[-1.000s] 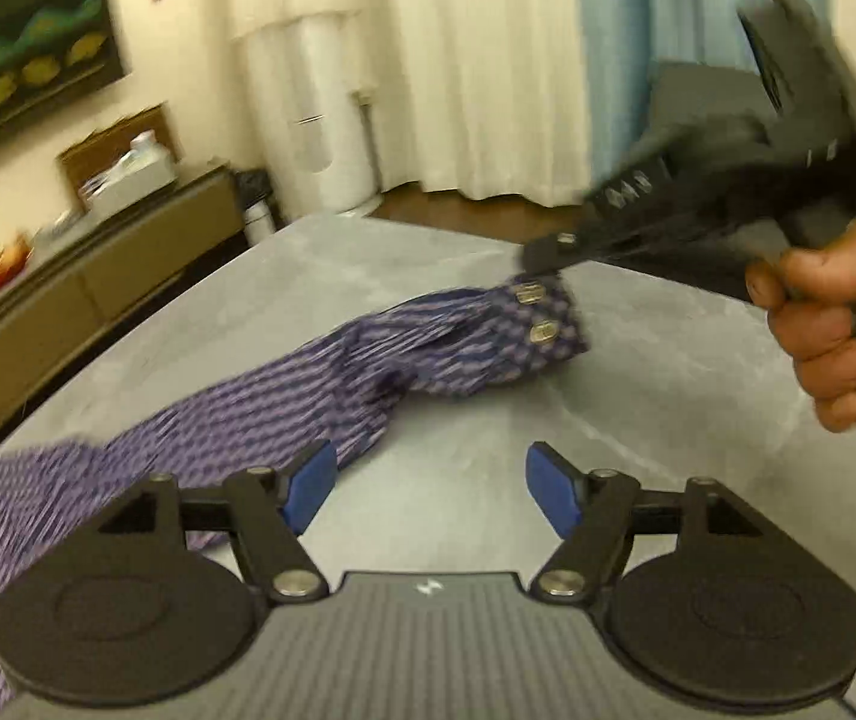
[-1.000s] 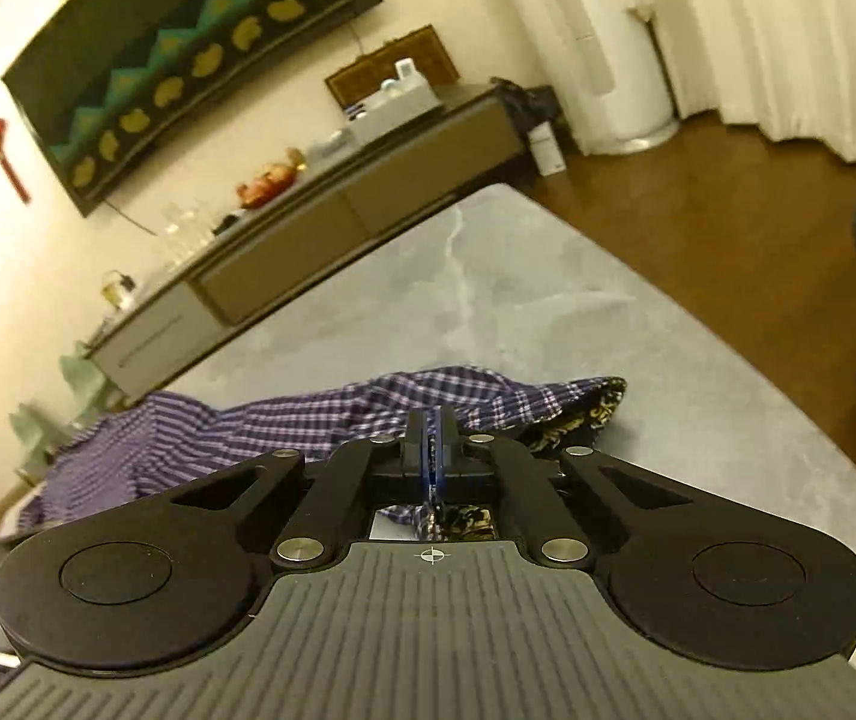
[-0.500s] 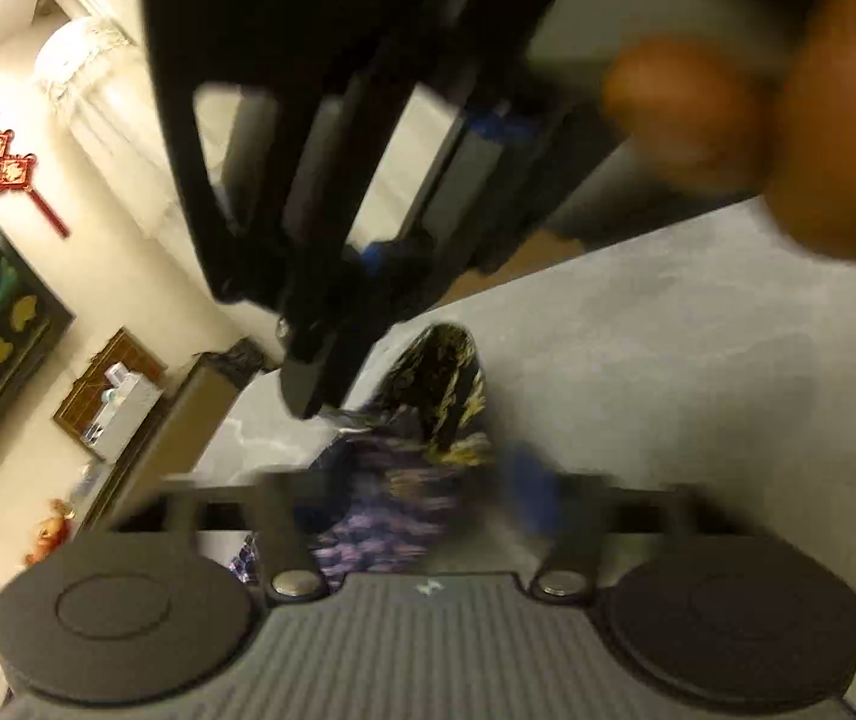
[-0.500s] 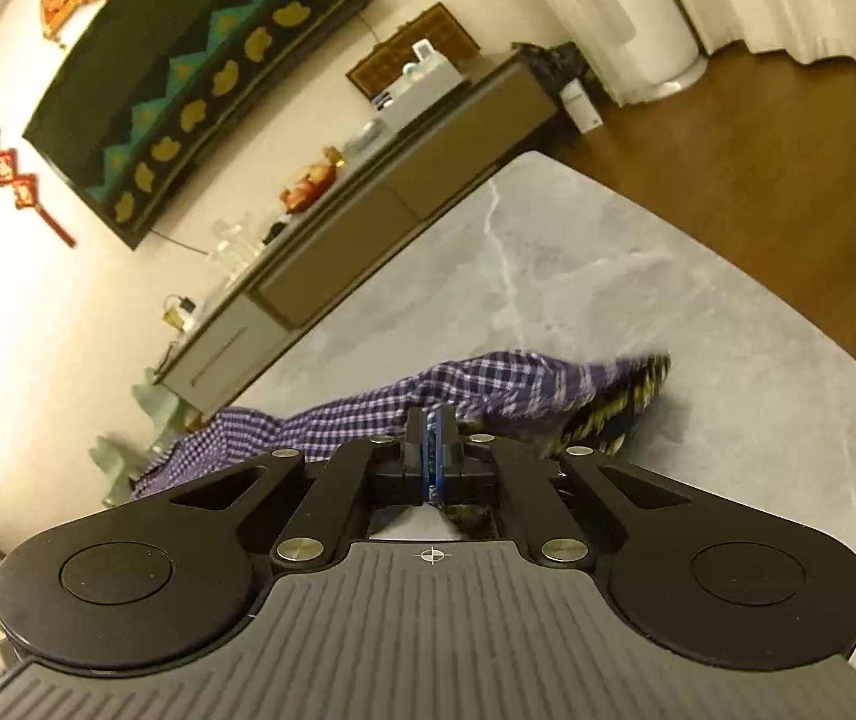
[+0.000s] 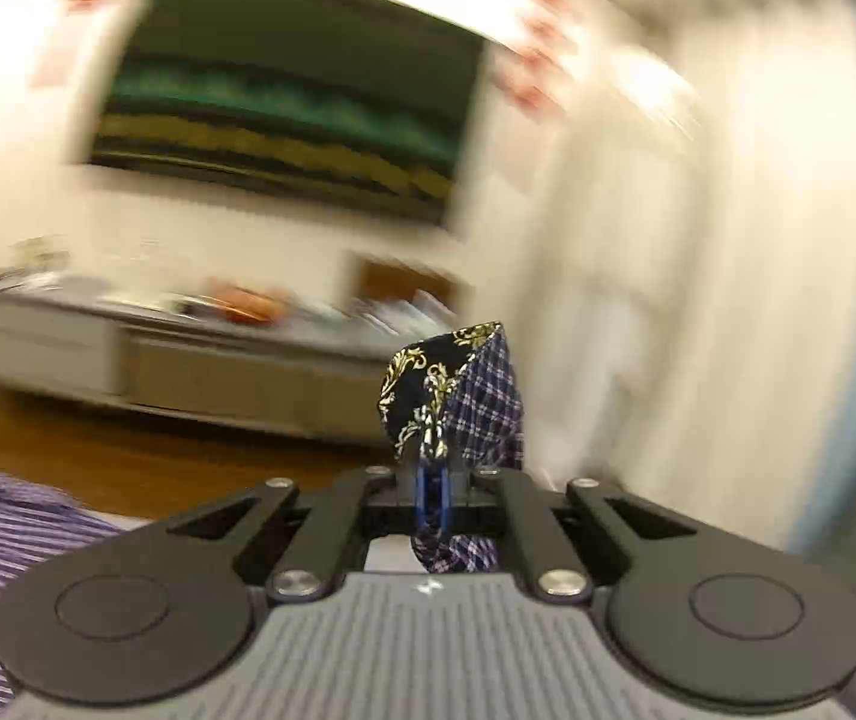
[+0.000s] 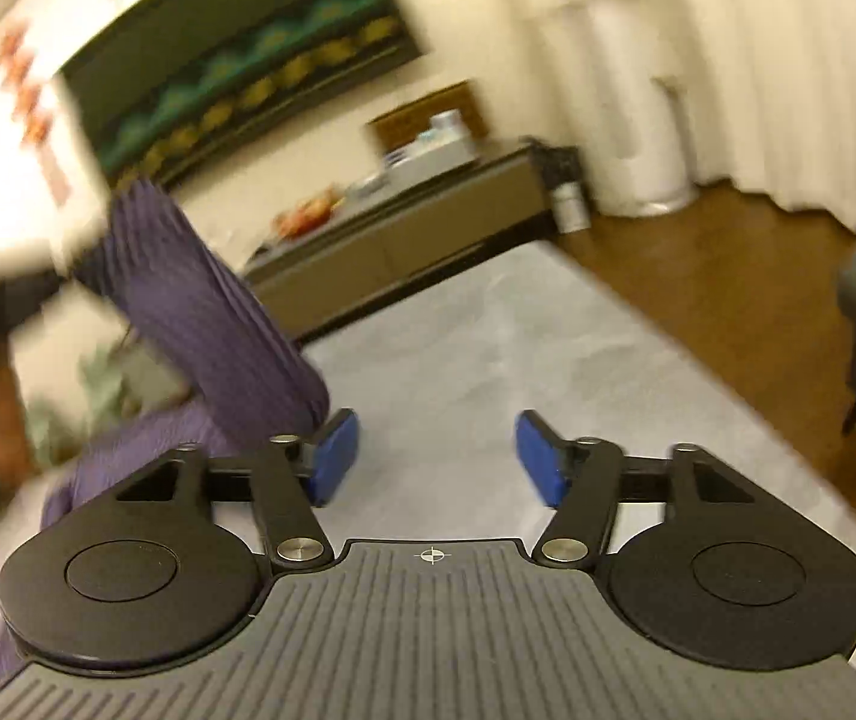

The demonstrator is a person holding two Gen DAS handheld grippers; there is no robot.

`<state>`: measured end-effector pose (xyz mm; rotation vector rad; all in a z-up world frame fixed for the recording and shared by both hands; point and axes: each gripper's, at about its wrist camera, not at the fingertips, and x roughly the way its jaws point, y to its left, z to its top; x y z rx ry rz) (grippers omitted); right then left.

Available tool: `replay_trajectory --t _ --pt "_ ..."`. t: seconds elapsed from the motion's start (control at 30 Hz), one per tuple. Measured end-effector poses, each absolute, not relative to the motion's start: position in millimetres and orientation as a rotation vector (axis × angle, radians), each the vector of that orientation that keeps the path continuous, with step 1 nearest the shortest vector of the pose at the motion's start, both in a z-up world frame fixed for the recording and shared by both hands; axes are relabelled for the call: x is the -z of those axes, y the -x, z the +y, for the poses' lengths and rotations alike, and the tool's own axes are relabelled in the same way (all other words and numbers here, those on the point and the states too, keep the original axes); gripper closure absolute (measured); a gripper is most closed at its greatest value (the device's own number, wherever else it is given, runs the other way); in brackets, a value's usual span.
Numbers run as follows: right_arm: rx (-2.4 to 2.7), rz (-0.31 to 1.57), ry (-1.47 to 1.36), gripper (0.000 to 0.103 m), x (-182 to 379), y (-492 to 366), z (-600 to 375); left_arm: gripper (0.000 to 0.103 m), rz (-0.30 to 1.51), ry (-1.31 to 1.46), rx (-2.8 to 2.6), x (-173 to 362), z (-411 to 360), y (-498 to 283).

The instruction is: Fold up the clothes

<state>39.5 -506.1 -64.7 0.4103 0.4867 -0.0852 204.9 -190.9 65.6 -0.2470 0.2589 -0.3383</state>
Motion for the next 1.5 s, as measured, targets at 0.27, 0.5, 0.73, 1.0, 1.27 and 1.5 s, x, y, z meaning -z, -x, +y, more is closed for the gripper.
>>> replay_trajectory --t 0.27,0.5,0.73,1.0,1.27,1.5 --pt "-0.135 0.735 -0.096 0.017 113.8 -18.9 -335.7 0.098 0.357 0.393 0.059 -87.8 -9.8 -243.5" --pt "-0.036 0.788 0.004 0.062 145.0 16.0 -294.8 0.098 0.358 0.454 0.102 -86.5 20.0 -247.5" --pt "-0.024 0.599 0.238 0.103 129.4 46.9 -243.3 0.098 0.204 0.576 0.120 -118.3 58.9 -235.4" --pt "-0.125 0.527 0.385 0.103 138.8 69.5 -185.1 0.098 0.257 0.587 -0.042 -91.7 124.7 -228.5" --pt "0.063 0.620 0.173 0.021 151.4 50.6 -245.9 0.098 0.279 0.529 -0.003 -95.2 118.1 -247.5" --pt "-0.002 0.720 0.080 0.102 160.1 41.7 -259.9 0.098 0.251 0.466 0.059 -117.3 89.4 -259.0"
